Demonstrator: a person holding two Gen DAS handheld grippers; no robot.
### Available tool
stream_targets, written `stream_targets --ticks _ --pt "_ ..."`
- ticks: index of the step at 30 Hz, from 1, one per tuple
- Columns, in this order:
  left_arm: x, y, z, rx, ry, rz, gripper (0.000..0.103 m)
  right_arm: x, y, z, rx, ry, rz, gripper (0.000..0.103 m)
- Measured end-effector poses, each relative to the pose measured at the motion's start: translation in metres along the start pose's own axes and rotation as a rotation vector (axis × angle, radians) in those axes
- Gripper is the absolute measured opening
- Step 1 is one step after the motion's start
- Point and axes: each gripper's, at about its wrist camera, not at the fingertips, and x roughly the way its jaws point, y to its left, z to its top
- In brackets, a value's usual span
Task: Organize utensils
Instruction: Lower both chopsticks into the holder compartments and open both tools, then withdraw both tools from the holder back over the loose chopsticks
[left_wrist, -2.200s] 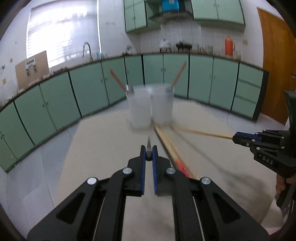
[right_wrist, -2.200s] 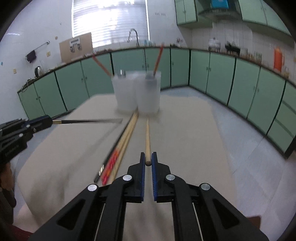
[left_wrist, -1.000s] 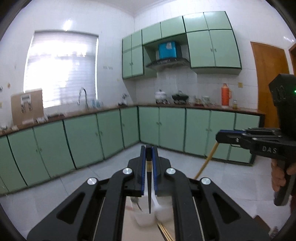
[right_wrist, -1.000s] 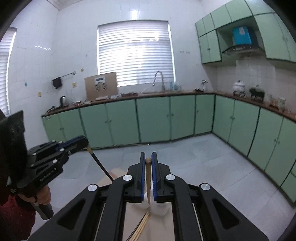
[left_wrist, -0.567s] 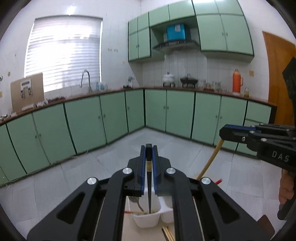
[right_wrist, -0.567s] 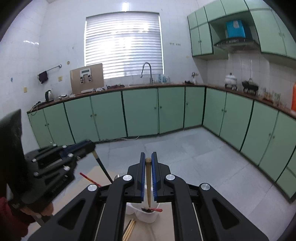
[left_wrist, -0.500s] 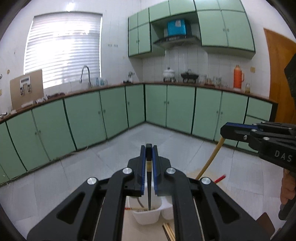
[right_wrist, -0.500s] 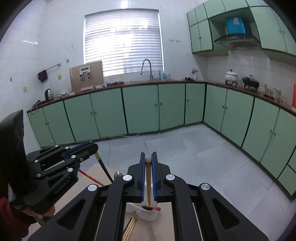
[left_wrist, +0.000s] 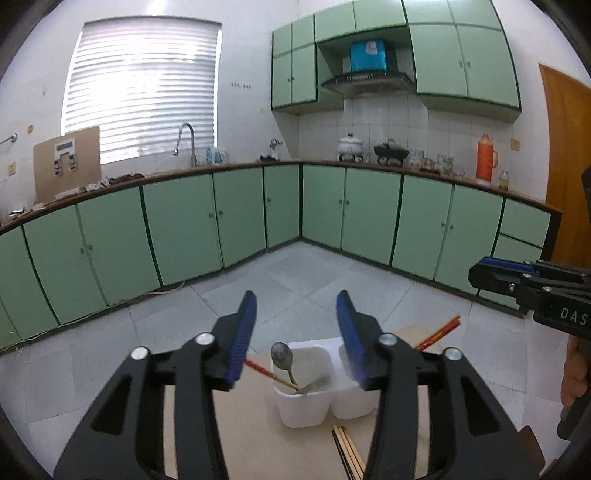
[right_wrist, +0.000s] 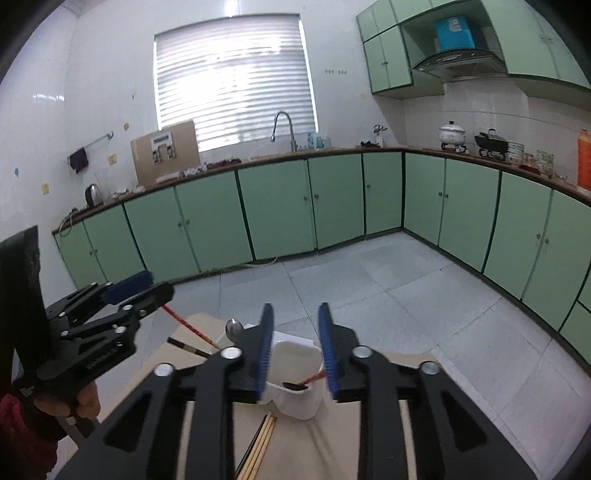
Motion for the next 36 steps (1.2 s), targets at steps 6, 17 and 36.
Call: stream_targets --ticks 6,17,36 --pt "-0.051 -0.004 -0.021 -0.01 -0.069 0.023 0.075 -0.038 0.019 -0.025 -0.033 -0.068 -0.036 0.058" --pt "-0.097 -0.007 -0.094 -0.013 -0.002 0.076 0.091 -0.069 0.044 -0.112 -0.025 -0.03 -0.087 0.093" --pt "-0.095 0.003 -0.197 0.004 0.24 0.082 0.091 -0.043 0.056 -0.23 0.029 0.227 -0.095 0.075"
